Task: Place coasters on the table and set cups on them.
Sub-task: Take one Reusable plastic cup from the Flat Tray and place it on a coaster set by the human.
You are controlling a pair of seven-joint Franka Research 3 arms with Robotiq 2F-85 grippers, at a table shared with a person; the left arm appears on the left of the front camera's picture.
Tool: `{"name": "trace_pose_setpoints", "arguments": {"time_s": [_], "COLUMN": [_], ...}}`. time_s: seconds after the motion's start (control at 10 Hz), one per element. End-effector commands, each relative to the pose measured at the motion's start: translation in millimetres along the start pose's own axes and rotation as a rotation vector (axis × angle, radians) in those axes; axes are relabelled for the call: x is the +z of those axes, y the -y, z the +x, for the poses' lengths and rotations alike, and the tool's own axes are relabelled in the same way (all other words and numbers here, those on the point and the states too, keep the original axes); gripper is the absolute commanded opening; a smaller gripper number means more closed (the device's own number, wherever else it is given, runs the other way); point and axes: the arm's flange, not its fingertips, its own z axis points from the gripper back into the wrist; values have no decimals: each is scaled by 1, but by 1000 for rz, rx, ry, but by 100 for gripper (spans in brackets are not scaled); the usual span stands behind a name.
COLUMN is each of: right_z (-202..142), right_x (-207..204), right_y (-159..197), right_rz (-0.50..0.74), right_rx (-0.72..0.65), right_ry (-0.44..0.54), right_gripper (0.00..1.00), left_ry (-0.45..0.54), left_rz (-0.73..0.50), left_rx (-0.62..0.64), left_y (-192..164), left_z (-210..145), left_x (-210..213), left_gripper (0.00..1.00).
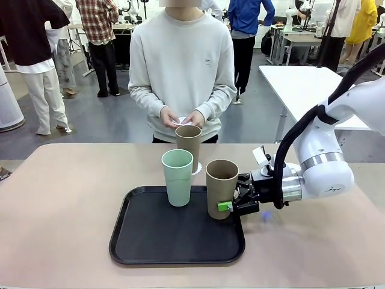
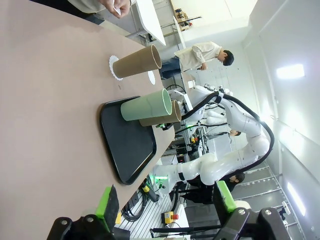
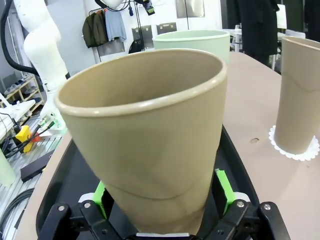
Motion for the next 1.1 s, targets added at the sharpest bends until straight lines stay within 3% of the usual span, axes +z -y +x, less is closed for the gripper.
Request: {"name": "trace_pose_setpoints", "arguments": {"time_s": [0.0,0.1,0.2,0.3,0.5,0.8,1.0], "right_z": [-1,0,5,13,45,132,156], "right_x": [-12,-9,-3,5,29,62,72], "right_y": [7,4,2,-4,-24,-61,-64], "right_rz": [29,42,42,40,-11,-24,-59], "right_rx": [12,23,26,24,-52,-122,-189], "right_ry": [18,19,34,42,2,-18,-73], "right_gripper": [100,43,42,0,0,0,0], "left_ry": [3,3,3,3,3,3,3], "left_rz": [-5,-5,-5,-5,-5,-5,-5], "left_rx": [-5,-5,-5,-5,-5,-5,-5], "left_y": [1,1,1,1,1,1,1], "left_z": [0,0,0,0,0,0,0], "left_x": [1,1,1,1,1,1,1], "left_gripper": [100,100,100,100,100,100,100]}}
